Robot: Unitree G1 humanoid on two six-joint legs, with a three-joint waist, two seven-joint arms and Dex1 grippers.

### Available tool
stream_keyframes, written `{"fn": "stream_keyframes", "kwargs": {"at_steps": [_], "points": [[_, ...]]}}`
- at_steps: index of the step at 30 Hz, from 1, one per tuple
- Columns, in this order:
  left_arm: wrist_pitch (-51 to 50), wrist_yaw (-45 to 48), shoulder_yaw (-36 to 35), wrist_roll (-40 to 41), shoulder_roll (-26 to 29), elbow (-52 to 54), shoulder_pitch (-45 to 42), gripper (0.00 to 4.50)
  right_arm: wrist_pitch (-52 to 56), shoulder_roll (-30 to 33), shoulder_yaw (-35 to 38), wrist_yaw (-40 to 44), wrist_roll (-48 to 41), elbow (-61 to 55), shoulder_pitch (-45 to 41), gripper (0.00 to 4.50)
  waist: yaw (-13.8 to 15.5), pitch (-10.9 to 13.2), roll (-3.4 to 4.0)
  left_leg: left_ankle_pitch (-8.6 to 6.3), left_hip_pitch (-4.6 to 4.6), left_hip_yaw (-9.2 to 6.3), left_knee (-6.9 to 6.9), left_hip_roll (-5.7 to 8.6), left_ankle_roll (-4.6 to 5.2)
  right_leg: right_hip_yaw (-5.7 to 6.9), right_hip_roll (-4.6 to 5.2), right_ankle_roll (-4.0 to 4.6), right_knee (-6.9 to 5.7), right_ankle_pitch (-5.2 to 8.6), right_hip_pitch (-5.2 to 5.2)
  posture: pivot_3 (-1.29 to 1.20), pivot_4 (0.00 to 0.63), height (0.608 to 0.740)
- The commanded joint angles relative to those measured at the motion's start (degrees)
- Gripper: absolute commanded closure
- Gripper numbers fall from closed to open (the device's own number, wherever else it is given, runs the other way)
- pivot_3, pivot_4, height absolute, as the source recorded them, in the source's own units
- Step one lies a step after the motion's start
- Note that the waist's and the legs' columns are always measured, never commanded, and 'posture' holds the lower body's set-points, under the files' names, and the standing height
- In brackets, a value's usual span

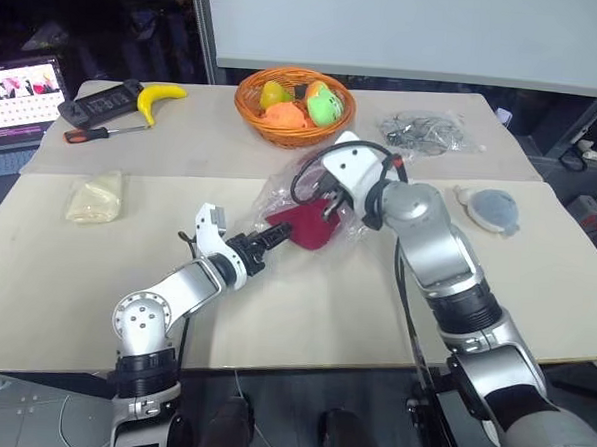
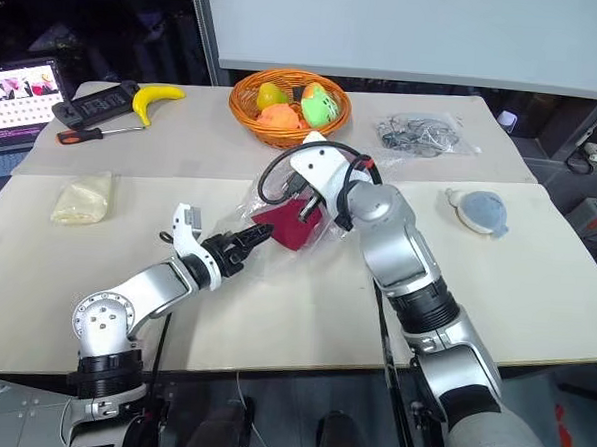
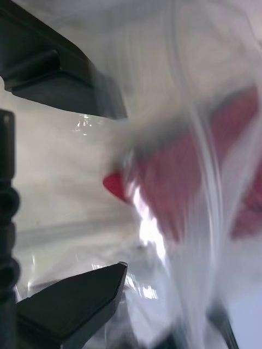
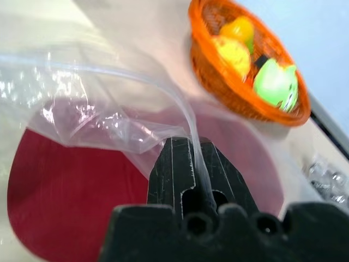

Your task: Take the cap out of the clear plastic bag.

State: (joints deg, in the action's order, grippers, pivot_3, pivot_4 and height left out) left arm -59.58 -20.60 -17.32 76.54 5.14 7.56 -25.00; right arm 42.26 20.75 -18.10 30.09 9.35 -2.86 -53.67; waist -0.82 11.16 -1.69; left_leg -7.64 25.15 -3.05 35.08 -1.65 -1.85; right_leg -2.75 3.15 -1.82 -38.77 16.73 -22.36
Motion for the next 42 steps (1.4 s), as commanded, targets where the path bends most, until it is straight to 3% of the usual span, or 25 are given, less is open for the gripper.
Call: {"fn": "stream_keyframes", "kwargs": {"at_steps": [1, 5, 13, 14, 24, 29, 35, 42], "points": [[2.12, 1.27, 1.14, -0.53, -1.96, -3.59, -3.17, 0.0, -1.11, -0.84, 2.23, 0.3, -1.05, -3.63, -2.62, 4.48, 0.02, 0.0, 0.0, 0.0, 0.0, 0.0, 0.0, 0.0, 0.0, 0.01, 0.0, 0.0, 0.01, 0.0, 0.01, 0.0, 0.15, 0.74], [9.69, 5.68, 0.9, -6.73, -5.62, -14.77, -9.31, 0.0, -0.88, -1.6, 2.05, 1.88, -2.41, -6.48, -2.46, 4.48, 0.11, 0.0, -0.01, 0.01, 0.0, -0.01, 0.0, 0.03, -0.01, 0.03, 0.01, 0.0, 0.05, 0.0, 0.04, 0.0, 0.15, 0.74], [16.68, 7.98, -3.84, -9.87, -9.66, -28.74, -18.18, 0.0, -0.59, -1.18, 0.97, 2.8, -1.88, -7.0, -1.24, 4.48, -0.1, -0.01, -0.01, 0.01, 0.01, -0.02, -0.09, 0.04, -0.02, 0.06, 0.02, -0.01, 0.17, 0.0, 0.04, 0.0, 0.15, 0.74], [16.56, 7.83, -4.19, -9.84, -9.81, -28.65, -18.2, 0.52, -0.7, -1.08, 0.86, 2.77, -1.69, -6.84, -1.21, 4.5, -0.19, -0.01, -0.01, 0.01, 0.02, -0.02, -0.1, 0.04, -0.02, 0.07, 0.02, -0.01, 0.17, 0.0, 0.03, 0.0, 0.15, 0.74], [13.01, 6.16, -5.95, -8.5, -10.48, -24.79, -16.4, 3.93, -1.91, -0.04, -1.1, 2.83, -0.43, -6.55, 0.79, 4.5, -0.22, -0.01, -0.01, 0.02, 0.02, -0.03, -0.16, 0.04, -0.03, 0.07, 0.03, -0.01, 0.22, 0.0, 0.03, 0.0, 0.15, 0.74], [9.53, 2.41, -8.45, -1.63, -11.81, -20.86, -15.65, 3.93, -2.52, 0.88, -2.73, 3.54, 0.19, -7.29, 3.05, 4.5, -0.22, -0.01, -0.01, 0.01, 0.02, -0.03, -0.17, 0.04, -0.03, 0.06, 0.03, -0.01, 0.23, 0.0, 0.03, 0.0, 0.15, 0.74], [4.52, -7.18, -8.61, 14.95, -10.42, -9.89, -10.64, 3.93, -2.7, 1.75, -4.23, 4.57, 0.95, -9.34, 5.38, 4.5, -0.29, 0.0, -0.01, 0.01, 0.02, -0.03, -0.18, 0.03, -0.03, 0.04, 0.06, -0.01, 0.25, 0.0, 0.03, 0.0, 0.15, 0.74], [1.25, -15.78, -3.62, 35.73, 2.09, 1.35, 1.58, 3.93, -3.59, 1.59, -4.21, 4.43, 1.61, -8.39, 5.16, 4.5, -0.5, -0.01, -0.01, 0.02, 0.0, -0.07, -0.16, 0.0, -0.05, 0.04, 0.04, -0.01, 0.18, 0.0, 0.03, 0.0, 0.15, 0.74]]}}
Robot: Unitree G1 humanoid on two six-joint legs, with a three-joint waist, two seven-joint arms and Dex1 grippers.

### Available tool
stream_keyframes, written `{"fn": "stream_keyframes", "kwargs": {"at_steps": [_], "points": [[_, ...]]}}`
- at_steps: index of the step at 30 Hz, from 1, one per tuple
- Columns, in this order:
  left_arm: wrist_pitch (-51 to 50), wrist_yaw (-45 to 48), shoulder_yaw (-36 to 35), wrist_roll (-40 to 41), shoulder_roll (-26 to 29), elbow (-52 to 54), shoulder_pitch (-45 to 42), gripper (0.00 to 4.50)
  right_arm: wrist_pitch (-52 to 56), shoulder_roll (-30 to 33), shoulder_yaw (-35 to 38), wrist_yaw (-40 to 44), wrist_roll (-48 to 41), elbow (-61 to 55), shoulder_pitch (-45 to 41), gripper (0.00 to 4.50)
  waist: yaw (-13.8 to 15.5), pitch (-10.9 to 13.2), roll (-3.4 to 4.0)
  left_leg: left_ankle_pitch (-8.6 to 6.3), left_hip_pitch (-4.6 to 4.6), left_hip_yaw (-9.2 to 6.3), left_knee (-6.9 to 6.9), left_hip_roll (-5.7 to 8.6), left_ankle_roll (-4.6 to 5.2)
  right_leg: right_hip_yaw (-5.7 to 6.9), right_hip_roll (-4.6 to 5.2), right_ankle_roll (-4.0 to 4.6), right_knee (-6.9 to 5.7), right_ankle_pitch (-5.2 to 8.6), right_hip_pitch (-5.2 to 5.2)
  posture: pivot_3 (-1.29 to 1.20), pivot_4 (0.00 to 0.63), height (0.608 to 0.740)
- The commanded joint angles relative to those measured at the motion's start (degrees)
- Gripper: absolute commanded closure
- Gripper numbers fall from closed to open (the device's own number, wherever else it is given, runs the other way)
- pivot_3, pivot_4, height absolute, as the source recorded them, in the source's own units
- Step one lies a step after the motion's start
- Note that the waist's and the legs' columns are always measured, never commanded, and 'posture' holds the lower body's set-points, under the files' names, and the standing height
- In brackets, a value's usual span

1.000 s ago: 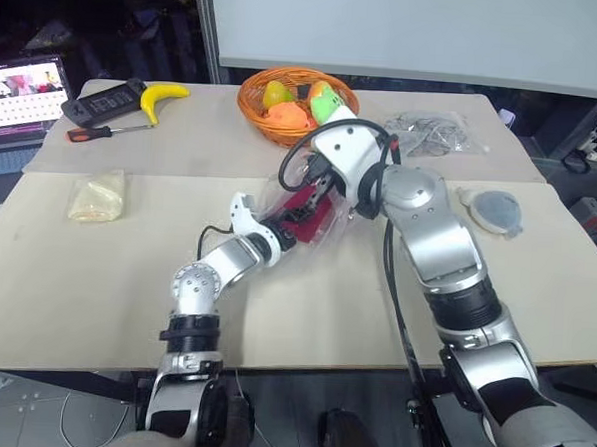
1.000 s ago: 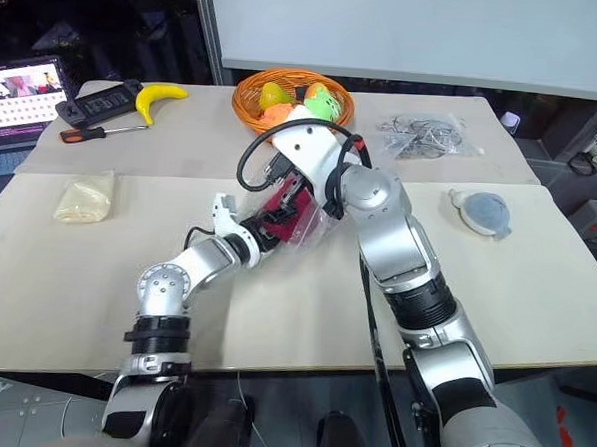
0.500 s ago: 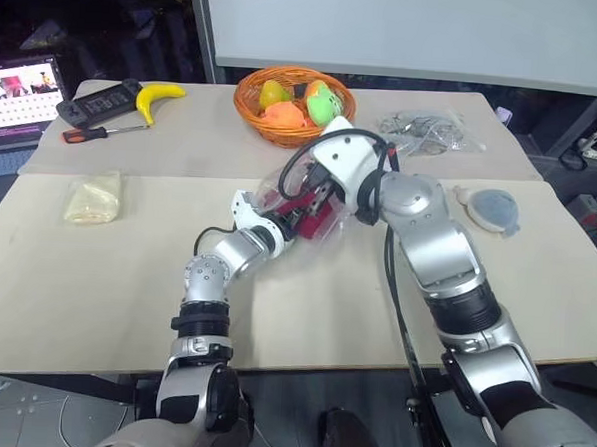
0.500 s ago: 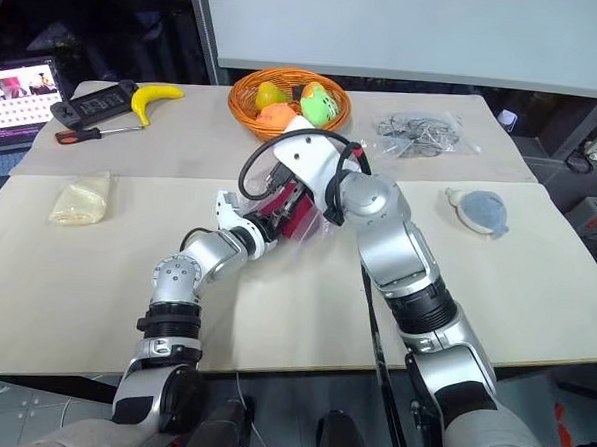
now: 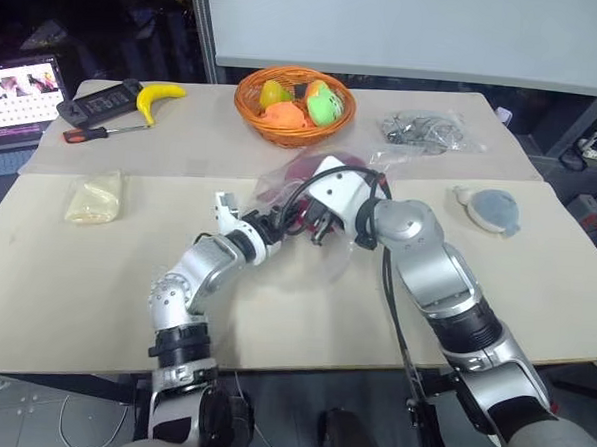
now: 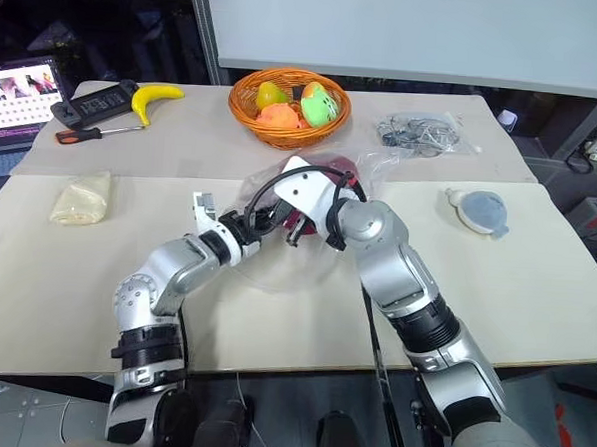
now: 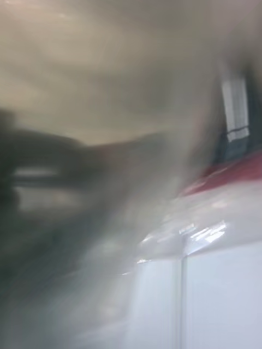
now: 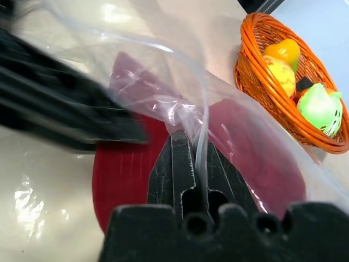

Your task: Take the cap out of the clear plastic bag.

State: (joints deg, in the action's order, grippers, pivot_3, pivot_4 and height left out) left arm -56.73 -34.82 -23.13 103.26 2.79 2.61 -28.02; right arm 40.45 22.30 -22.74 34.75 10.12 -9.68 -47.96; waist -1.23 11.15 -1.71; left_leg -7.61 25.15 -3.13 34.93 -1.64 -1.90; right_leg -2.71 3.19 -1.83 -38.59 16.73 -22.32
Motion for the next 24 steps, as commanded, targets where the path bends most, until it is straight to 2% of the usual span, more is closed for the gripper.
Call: {"fn": "stream_keyframes", "kwargs": {"at_steps": [1, 5, 10, 16, 24], "points": [[-1.81, -1.13, 2.66, 9.71, 5.48, 7.52, 6.16, 3.93, -1.85, 0.01, 0.41, -0.24, 0.87, -1.52, -0.54, 4.5, -0.06, 0.0, 0.0, 0.0, 0.0, 0.01, -0.01, 0.0, 0.0, -0.01, 0.0, 0.0, 0.0, 0.0, 0.0, 0.0, 0.15, 0.74], [-0.42, -0.03, 4.15, 9.74, 7.75, 10.15, 11.43, 3.93, -2.35, -0.21, 0.53, -0.08, 0.84, -0.96, -0.7, 4.5, 0.43, 0.0, 0.0, 0.0, 0.0, 0.01, 0.01, 0.03, 0.0, 0.01, 0.02, 0.0, 0.03, 0.0, 0.02, 0.0, 0.15, 0.74], [3.31, -0.35, 8.57, 9.74, 8.12, 8.07, 11.24, 3.93, -2.98, -0.14, 0.64, 0.01, 0.98, -0.5, -0.82, 4.5, 1.02, -0.01, -0.01, 0.03, 0.0, -0.03, 0.05, 0.04, -0.05, 0.07, 0.01, 0.01, 0.03, 0.0, 0.06, 0.0, 0.15, 0.74], [7.76, 1.72, 11.78, 2.15, 8.25, 4.09, 9.84, 3.93, -3.01, 0.15, 0.97, 0.15, 1.13, -0.32, -1.26, 4.5, 0.72, -0.01, -0.01, 0.04, 0.0, -0.01, 0.0, 0.04, -0.05, 0.06, 0.01, 0.01, 0.08, 0.0, 0.06, 0.0, 0.15, 0.74], [11.3, 5.14, 11.97, -6.35, 6.75, -2.34, 6.5, 3.93, -3.04, 0.64, 1.07, 0.3, 1.26, -0.21, -1.51, 4.5, 0.51, -0.01, -0.01, 0.04, 0.0, -0.01, 0.0, 0.04, -0.06, 0.06, 0.0, 0.01, 0.07, 0.0, 0.05, 0.0, 0.15, 0.74]]}}
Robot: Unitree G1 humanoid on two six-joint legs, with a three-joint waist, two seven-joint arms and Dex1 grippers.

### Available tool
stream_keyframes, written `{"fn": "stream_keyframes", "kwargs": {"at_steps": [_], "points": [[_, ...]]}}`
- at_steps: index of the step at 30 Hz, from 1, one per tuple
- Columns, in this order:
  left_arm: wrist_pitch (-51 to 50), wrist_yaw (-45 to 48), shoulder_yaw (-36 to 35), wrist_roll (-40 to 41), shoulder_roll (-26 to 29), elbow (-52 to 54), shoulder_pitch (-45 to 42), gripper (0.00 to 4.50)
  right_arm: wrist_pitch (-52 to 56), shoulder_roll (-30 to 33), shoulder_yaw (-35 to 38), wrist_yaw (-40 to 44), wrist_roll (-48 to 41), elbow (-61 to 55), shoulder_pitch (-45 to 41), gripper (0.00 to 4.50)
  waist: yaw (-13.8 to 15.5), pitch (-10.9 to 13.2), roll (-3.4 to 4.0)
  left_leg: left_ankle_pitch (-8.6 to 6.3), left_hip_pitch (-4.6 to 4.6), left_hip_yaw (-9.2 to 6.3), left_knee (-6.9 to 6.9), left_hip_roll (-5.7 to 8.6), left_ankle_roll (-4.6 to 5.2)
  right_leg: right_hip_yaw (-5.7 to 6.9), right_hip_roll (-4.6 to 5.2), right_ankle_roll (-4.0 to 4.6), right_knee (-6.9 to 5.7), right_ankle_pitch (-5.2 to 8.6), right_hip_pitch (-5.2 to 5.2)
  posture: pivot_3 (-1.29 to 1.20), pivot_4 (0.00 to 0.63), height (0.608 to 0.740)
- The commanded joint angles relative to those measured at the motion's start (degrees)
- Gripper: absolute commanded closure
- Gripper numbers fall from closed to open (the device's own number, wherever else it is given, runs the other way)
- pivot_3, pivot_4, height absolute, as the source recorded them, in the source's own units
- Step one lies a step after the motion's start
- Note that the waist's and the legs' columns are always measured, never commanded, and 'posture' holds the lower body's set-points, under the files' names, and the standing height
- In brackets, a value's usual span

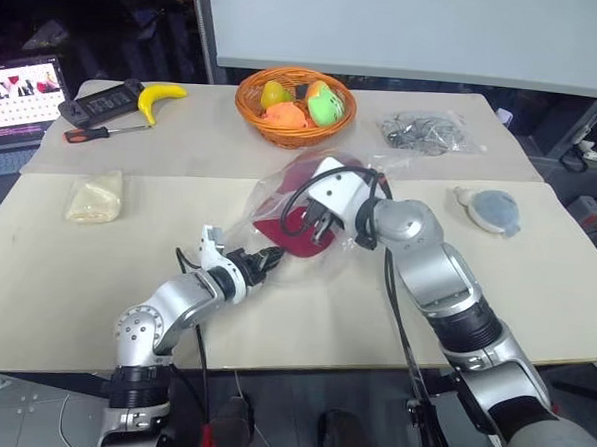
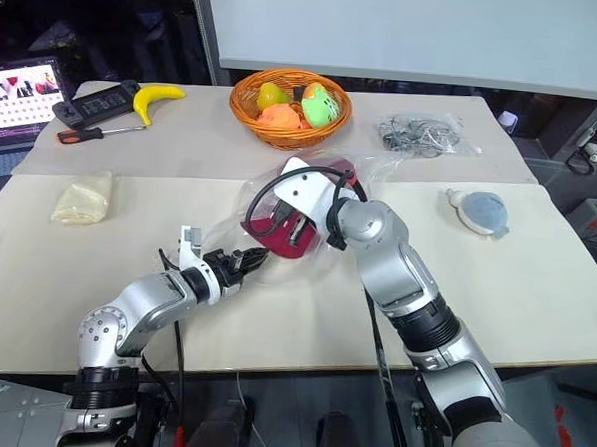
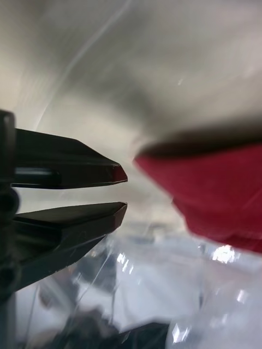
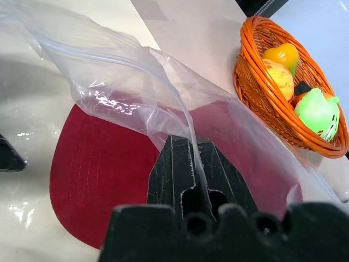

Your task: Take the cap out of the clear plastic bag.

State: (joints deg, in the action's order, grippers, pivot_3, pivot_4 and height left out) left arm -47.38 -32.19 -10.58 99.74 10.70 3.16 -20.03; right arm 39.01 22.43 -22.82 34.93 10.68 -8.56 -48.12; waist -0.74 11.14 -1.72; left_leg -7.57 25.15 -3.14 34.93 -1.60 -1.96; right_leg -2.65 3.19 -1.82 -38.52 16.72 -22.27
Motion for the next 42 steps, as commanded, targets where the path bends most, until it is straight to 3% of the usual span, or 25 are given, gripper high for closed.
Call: {"fn": "stream_keyframes", "kwargs": {"at_steps": [1, 7, 10, 14, 15, 18, 20, 32, 37, 42], "points": [[2.4, 4.38, -0.55, -4.48, -1.51, -4.17, -2.6, 3.93, -1.54, 0.5, 1.15, 0.09, 0.72, -1.29, -1.38, 4.5, 0.03, 0.0, 0.0, 0.0, 0.0, 0.0, 0.0, 0.0, 0.0, 0.0, 0.0, 0.0, 0.0, 0.0, 0.0, 0.0, 0.15, 0.74], [2.66, 10.02, -1.28, -8.79, -4.06, -8.79, -5.89, 3.93, -1.34, 0.57, 1.05, -0.04, 0.91, -1.06, -1.55, 4.5, -0.13, 0.0, 0.0, 0.0, 0.0, 0.01, -0.03, 0.01, 0.0, 0.01, 0.01, 0.0, 0.03, 0.0, 0.0, 0.0, 0.15, 0.74], [1.45, 11.35, -0.9, -10.57, -4.78, -9.19, -5.97, 3.21, -1.15, 0.55, 1.02, -0.01, 0.98, -0.92, -1.58, 4.5, -0.12, 0.0, 0.0, 0.0, 0.0, 0.0, -0.07, 0.01, 0.0, 0.01, 0.0, 0.0, 0.04, 0.0, -0.02, 0.0, 0.15, 0.74], [0.63, 11.78, -1.09, -12.3, -5.48, -9.44, -6.24, 1.75, -1.12, 0.53, 0.97, 0.06, 1.08, -0.88, -1.53, 4.5, -0.04, 0.0, -0.01, 0.0, 0.0, 0.0, -0.04, 0.01, 0.0, 0.01, 0.01, -0.01, 0.04, 0.0, 0.0, 0.0, 0.15, 0.74], [0.44, 11.79, -1.25, -12.55, -5.64, -9.33, -6.21, 1.62, -1.12, 0.5, 0.96, 0.03, 1.11, -0.87, -1.51, 4.5, -0.04, 0.0, -0.01, 0.0, 0.0, 0.0, -0.04, 0.01, 0.0, 0.01, 0.01, -0.01, 0.04, 0.0, 0.0, 0.0, 0.15, 0.74], [-0.19, 11.25, -2.16, -11.98, -6.05, -7.81, -5.42, 0.51, -1.02, 0.46, 0.96, 0.03, 1.08, -1.0, -1.42, 4.5, -0.03, -0.01, -0.01, 0.0, 0.0, -0.01, -0.04, 0.01, 0.0, 0.01, 0.01, -0.01, 0.04, 0.0, 0.01, 0.0, 0.15, 0.74], [-0.28, 11.73, -2.69, -12.27, -6.08, -7.52, -5.24, 0.07, -1.0, 0.52, 1.03, 0.06, 1.03, -1.05, -1.3, 4.5, -0.07, -0.01, -0.01, 0.0, 0.0, -0.01, -0.05, 0.01, 0.0, 0.01, 0.01, -0.01, 0.04, 0.0, 0.0, 0.0, 0.15, 0.74], [2.66, 17.13, -3.87, -23.9, -8.63, -18.61, -11.81, 0.07, -1.24, 0.66, 1.16, 0.18, 0.93, -0.88, -1.33, 4.5, -0.03, -0.01, -0.02, 0.01, 0.0, -0.01, -0.04, 0.02, -0.01, 0.03, 0.0, -0.03, 0.06, -0.01, 0.03, 0.0, 0.15, 0.74], [1.72, 16.61, -5.78, -24.92, -10.64, -20.26, -12.68, 0.07, -1.07, 0.48, 1.08, 0.08, 0.93, -0.95, -1.39, 4.5, -0.01, -0.02, -0.03, 0.02, -0.01, -0.02, -0.01, 0.02, -0.03, 0.05, 0.01, -0.04, 0.05, -0.02, 0.05, 0.0, 0.15, 0.74], [0.74, 16.38, -7.45, -25.63, -10.93, -18.3, -11.84, 1.65, -1.28, 0.57, 1.08, 0.03, 1.02, -0.75, -1.41, 4.5, -0.11, -0.02, -0.03, 0.02, -0.01, -0.02, -0.05, 0.02, -0.03, 0.04, 0.01, -0.05, 0.09, -0.02, 0.04, 0.0, 0.15, 0.74]]}}
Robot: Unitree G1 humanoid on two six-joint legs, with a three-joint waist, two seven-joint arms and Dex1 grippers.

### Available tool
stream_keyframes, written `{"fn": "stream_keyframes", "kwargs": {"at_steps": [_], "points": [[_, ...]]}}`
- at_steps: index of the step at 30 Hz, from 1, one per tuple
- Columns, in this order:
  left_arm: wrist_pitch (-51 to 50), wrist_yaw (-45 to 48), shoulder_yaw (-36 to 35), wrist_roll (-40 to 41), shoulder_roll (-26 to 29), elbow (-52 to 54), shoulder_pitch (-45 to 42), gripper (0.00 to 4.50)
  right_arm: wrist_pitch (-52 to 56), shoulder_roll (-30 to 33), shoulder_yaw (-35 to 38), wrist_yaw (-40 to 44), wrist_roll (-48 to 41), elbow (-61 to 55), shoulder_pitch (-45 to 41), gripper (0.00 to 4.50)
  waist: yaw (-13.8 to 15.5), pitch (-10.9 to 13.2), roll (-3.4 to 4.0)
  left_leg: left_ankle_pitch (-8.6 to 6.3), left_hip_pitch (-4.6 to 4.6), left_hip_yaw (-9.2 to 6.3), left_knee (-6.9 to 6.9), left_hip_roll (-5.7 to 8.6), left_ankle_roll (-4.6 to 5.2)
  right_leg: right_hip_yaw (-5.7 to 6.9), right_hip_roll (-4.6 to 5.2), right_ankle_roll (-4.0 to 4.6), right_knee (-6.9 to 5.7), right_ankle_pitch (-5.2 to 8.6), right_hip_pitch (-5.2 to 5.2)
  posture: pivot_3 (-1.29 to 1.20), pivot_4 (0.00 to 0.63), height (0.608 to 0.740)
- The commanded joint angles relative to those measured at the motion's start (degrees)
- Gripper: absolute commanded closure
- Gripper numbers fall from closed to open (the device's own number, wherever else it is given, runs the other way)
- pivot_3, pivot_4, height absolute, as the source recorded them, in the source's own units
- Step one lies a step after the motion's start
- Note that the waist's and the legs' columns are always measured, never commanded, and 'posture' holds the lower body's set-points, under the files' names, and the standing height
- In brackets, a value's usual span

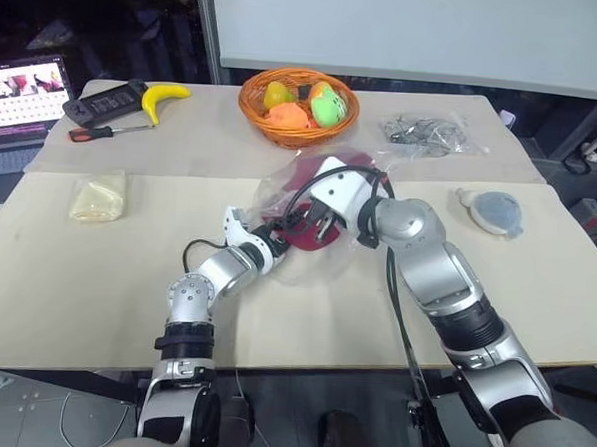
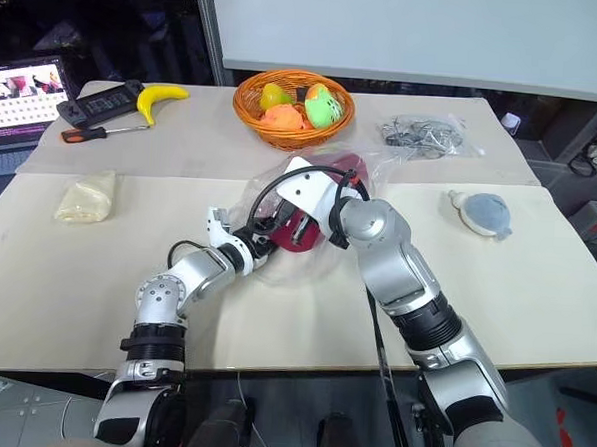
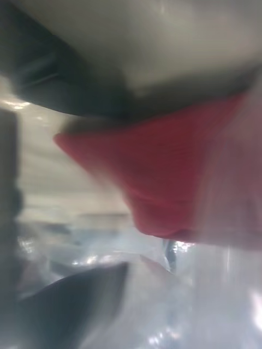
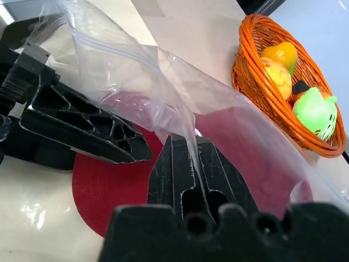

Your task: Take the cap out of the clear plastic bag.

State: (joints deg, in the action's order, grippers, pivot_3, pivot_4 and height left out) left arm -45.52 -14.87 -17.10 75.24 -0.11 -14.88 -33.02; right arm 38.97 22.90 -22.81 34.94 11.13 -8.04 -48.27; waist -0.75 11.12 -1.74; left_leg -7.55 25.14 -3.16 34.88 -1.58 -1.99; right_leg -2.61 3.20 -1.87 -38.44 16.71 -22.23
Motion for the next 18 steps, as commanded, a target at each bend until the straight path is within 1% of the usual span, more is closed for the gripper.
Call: {"fn": "stream_keyframes", "kwargs": {"at_steps": [1, 3, 6, 8, 18], "points": [[-1.34, -0.98, -1.08, -1.44, -0.18, -0.14, 1.18, 2.05, -1.25, 0.12, 1.08, 0.05, 0.57, -1.32, -1.24, 4.5, -0.15, 0.0, 0.0, 0.0, 0.0, 0.0, -0.02, 0.0, 0.0, -0.01, 0.0, 0.0, 0.02, 0.0, -0.01, 0.0, 0.15, 0.74], [-1.79, -1.12, -1.71, -1.57, -0.48, 0.11, 1.42, 2.72, -1.35, 0.11, 0.98, 0.02, 0.64, -1.23, -1.26, 4.5, -0.15, 0.0, 0.0, 0.0, 0.0, 0.0, -0.05, 0.0, 0.0, -0.01, 0.0, 0.0, 0.02, 0.0, -0.02, 0.0, 0.15, 0.74], [-2.26, -1.12, -2.38, -1.54, -1.02, 0.49, 1.86, 3.85, -1.32, -0.04, 1.04, -0.02, 0.56, -1.22, -1.34, 4.5, -0.1, 0.0, 0.0, 0.0, 0.0, 0.01, -0.06, 0.0, 0.0, 0.0, 0.01, 0.0, 0.05, 0.0, -0.01, 0.0, 0.15, 0.74], [-2.46, -0.92, -2.63, -1.76, -1.29, 0.65, 2.0, 4.47, -1.37, -0.03, 1.05, 0.0, 0.54, -1.2, -1.35, 4.5, -0.1, -0.01, 0.0, 0.0, 0.0, 0.01, -0.04, 0.0, 0.0, -0.01, 0.0, 0.0, 0.05, 0.0, 0.0, 0.0, 0.15, 0.74], [-1.39, 0.19, -4.09, -2.14, -3.27, 1.33, 2.06, 4.47, -1.2, 0.08, 0.91, 0.1, 0.63, -1.33, -1.23, 4.5, -0.06, -0.01, -0.01, 0.0, -0.02, 0.01, -0.03, 0.0, 0.0, 0.0, 0.0, 0.0, 0.04, 0.0, 0.02, 0.0, 0.15, 0.74]]}}
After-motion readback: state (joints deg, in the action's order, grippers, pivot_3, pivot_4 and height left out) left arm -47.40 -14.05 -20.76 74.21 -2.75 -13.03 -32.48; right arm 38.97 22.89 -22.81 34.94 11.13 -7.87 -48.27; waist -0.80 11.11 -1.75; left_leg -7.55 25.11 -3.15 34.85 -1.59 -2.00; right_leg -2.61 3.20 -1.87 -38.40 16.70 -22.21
